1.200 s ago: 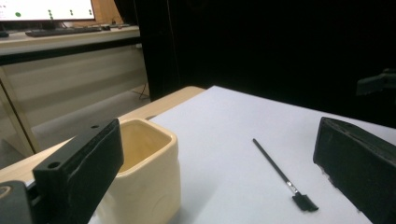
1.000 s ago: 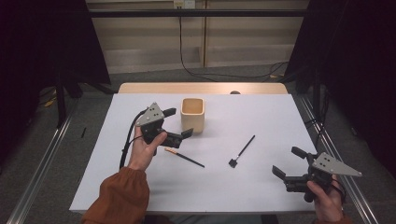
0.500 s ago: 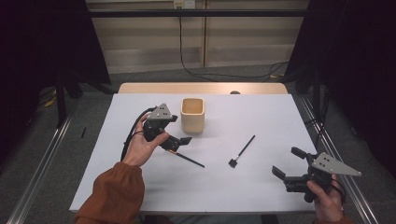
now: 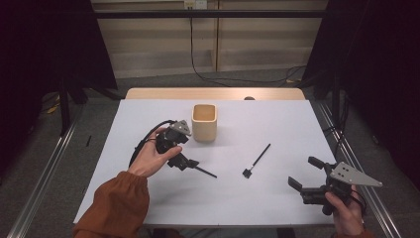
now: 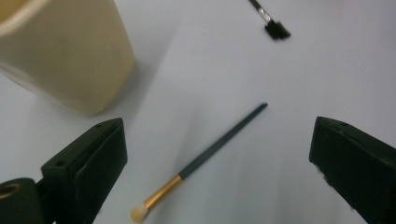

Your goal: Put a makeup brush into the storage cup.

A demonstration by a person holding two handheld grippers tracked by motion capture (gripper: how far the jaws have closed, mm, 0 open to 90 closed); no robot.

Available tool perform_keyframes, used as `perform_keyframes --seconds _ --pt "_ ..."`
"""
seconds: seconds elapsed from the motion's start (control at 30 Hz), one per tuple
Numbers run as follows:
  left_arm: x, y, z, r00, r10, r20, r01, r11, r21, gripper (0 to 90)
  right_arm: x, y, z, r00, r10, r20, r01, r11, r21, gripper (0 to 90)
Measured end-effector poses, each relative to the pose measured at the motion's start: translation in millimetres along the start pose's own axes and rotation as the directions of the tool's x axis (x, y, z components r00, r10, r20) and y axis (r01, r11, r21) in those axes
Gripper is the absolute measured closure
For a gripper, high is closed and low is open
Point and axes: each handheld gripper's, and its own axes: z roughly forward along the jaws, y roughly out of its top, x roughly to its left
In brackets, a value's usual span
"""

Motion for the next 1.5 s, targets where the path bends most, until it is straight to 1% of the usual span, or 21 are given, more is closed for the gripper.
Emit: perform_keyframes --seconds 0.03,0.13,0.17,0.23,0.3,0.33,0.4,0.5,0.63,0.77,0.87,0.9,0.93,1.0,1.07,1.17,1.27,1.33,1.4,1.43,1.5 --pt "-1.7 -0.9 1.7 0.9999 0.017 -0.004 -0.016 0.9985 0.052 4.7 0.1 0.0 0.0 1.0000 0.000 0.000 0.000 1.000 0.000 0.0" --pt "-2.7 -1.9 3.4 0.9996 0.025 0.015 -0.026 0.9961 0.085 5.0 0.1 0.0 0.0 1.0000 0.000 -0.001 0.000 1.000 0.000 0.0" --pt "-3.7 -2.4 4.7 0.9981 0.046 0.041 -0.051 0.9891 0.138 4.6 0.0 -0.1 0.3 1.0000 -0.001 -0.002 0.001 1.000 0.003 0.0" --pt "-3.9 -2.7 5.6 0.9980 0.043 0.046 -0.050 0.9878 0.148 4.5 0.2 -0.2 0.6 1.0000 -0.003 -0.006 0.003 1.000 0.006 0.0" --pt "-3.4 -4.4 9.1 0.9967 0.038 0.072 -0.051 0.9807 0.189 4.6 0.4 -0.2 0.8 0.9999 -0.006 -0.008 0.006 1.000 0.008 0.0" --pt "-3.4 -4.4 9.1 0.9967 0.038 0.072 -0.051 0.9807 0.189 4.8 0.5 -0.2 0.8 0.9999 -0.005 -0.009 0.005 1.000 0.008 0.0" --pt "-3.8 -6.9 13.8 0.9955 0.033 0.089 -0.053 0.9715 0.231 4.9 0.4 -0.3 0.8 0.9999 -0.006 -0.009 0.006 1.000 0.008 0.0" --pt "-2.7 -8.4 16.1 0.9924 0.034 0.118 -0.060 0.9708 0.232 5.2 0.4 -0.4 1.1 0.9999 -0.004 -0.010 0.004 1.000 0.008 0.0" --pt "-0.5 -8.4 15.7 0.9916 0.040 0.123 -0.067 0.9727 0.222 5.4 0.7 -0.4 1.2 0.9999 -0.005 -0.012 0.005 1.000 0.008 0.0" --pt "3.5 -6.0 20.5 0.9852 0.059 0.161 -0.095 0.9695 0.226 5.8 0.7 -0.4 1.6 0.9999 -0.004 -0.013 0.004 1.000 0.010 0.0" --pt "5.2 -4.9 28.3 0.9817 0.079 0.173 -0.123 0.9589 0.256 7.0 1.0 -0.3 1.7 0.9999 -0.006 -0.015 0.006 1.000 0.011 0.0" --pt "6.2 -5.3 30.9 0.9809 0.093 0.171 -0.137 0.9540 0.267 8.6 1.1 -0.3 1.5 0.9999 -0.006 -0.016 0.006 1.000 0.011 0.0" --pt "8.7 -5.7 33.3 0.9801 0.104 0.169 -0.150 0.9447 0.291 9.5 1.1 -0.3 1.3 0.9999 -0.005 -0.015 0.006 1.000 0.010 0.0" --pt "11.5 -6.9 36.0 0.9825 0.101 0.156 -0.145 0.9415 0.304 9.7 0.8 -0.5 1.3 0.9999 -0.004 -0.015 0.004 1.000 0.010 0.0" --pt "15.7 -7.1 35.6 0.9830 0.098 0.155 -0.142 0.9424 0.303 13.8 0.6 -0.6 1.5 0.9998 -0.003 -0.017 0.003 1.000 0.011 0.0" --pt "21.4 -6.1 34.0 0.9810 0.130 0.144 -0.167 0.9420 0.291 21.0 1.0 -0.5 1.6 0.9998 -0.005 -0.018 0.005 1.000 0.011 0.0" --pt "27.6 -8.9 34.3 0.9821 0.128 0.138 -0.164 0.9426 0.291 30.6 1.1 -0.4 1.6 0.9998 -0.005 -0.018 0.005 1.000 0.011 0.0" --pt "32.7 -11.7 36.8 0.9830 0.132 0.128 -0.166 0.9377 0.306 35.7 1.1 -0.5 1.7 0.9998 -0.005 -0.018 0.005 1.000 0.011 0.0" --pt "33.7 -12.4 37.5 0.9846 0.120 0.127 -0.154 0.9383 0.309 40.6 1.1 -0.6 1.9 0.9998 -0.005 -0.018 0.005 1.000 0.012 0.0" --pt "37.0 -13.2 38.5 0.9859 0.110 0.126 -0.144 0.9425 0.302 41.9 1.2 -0.6 2.1 0.9998 -0.005 -0.019 0.005 1.000 0.013 0.0" --pt "38.3 -12.8 38.7 0.9860 0.112 0.124 -0.145 0.9419 0.303 47.9 1.1 -0.7 2.3 0.9998 -0.004 -0.020 0.005 1.000 0.015 0.0"
